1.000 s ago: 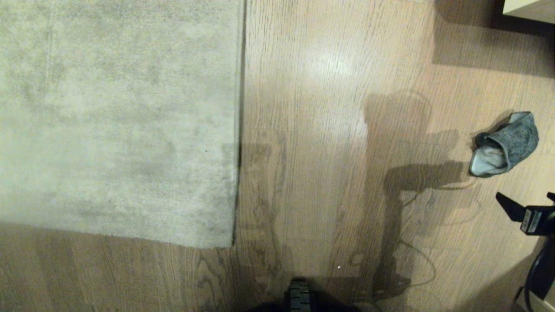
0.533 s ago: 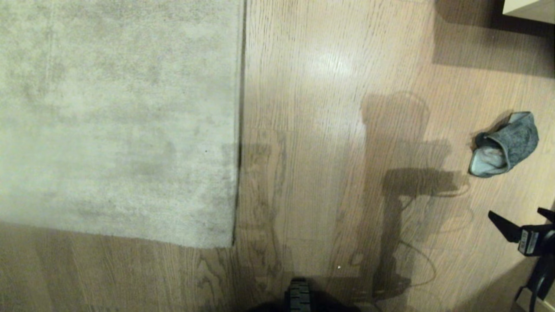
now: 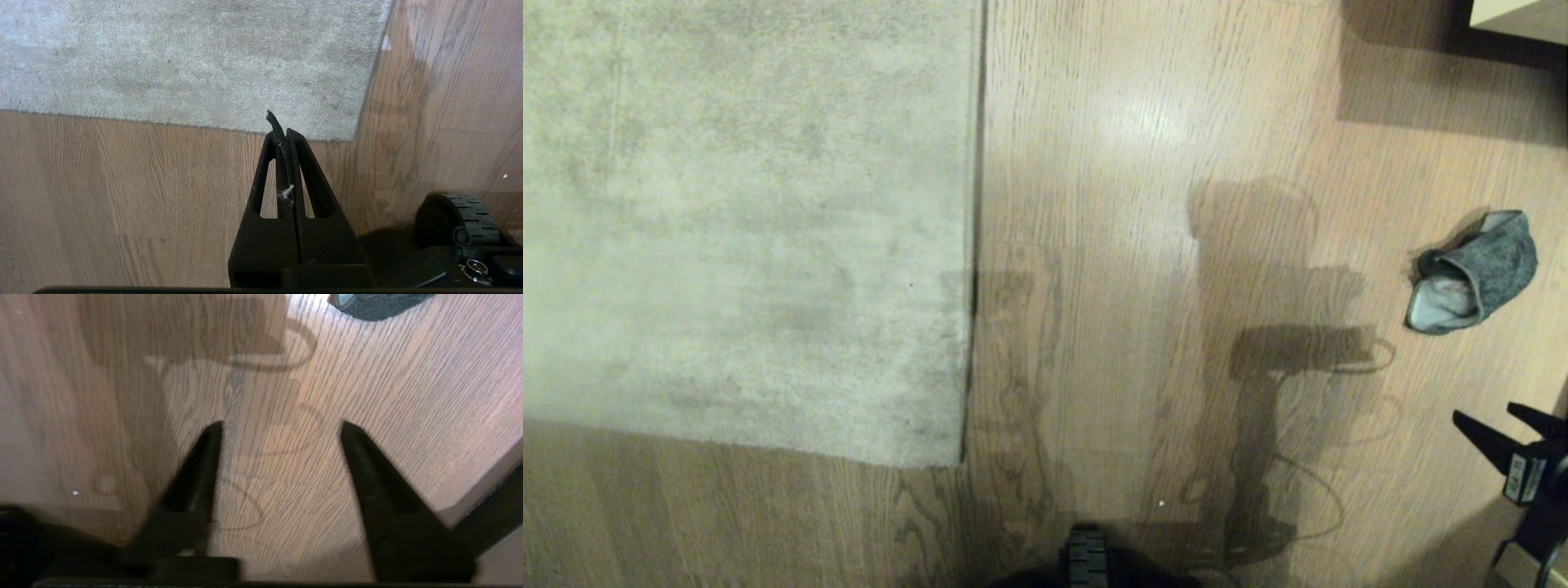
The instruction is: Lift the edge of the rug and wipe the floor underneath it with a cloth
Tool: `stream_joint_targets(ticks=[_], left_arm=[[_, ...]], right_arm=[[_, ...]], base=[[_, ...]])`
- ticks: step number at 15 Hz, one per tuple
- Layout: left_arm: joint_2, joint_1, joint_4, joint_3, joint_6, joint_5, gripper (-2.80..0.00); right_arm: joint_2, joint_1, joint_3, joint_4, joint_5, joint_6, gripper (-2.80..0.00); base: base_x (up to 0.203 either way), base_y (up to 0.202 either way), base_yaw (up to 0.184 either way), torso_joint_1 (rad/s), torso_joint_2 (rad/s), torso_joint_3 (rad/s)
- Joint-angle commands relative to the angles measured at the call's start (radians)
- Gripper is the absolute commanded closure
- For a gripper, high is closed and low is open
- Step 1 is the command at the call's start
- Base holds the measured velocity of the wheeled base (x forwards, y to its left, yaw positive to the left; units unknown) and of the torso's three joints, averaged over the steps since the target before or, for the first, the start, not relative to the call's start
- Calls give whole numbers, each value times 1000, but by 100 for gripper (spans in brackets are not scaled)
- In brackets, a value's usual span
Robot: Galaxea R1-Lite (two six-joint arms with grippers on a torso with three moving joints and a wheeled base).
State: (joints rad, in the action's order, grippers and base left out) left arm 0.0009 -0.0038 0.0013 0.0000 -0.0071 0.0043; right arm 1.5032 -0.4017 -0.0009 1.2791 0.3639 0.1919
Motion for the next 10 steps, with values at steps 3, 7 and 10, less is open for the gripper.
stream_joint_targets(ticks=[3, 7, 10], left_arm=[[1, 0, 0, 0, -1, 0, 0], [1, 1, 0, 0, -1, 0, 0], [1, 1, 0, 0, -1, 0, 0]], right_arm=[[-139, 0, 1, -129, 4, 26, 0], [-324, -1, 1, -397, -2, 46, 0], [-478, -2, 1, -569, -19, 39, 0]], base=[[0, 0, 0, 0, 0, 0], [0, 0, 0, 0, 0, 0], [0, 0, 0, 0, 0, 0]])
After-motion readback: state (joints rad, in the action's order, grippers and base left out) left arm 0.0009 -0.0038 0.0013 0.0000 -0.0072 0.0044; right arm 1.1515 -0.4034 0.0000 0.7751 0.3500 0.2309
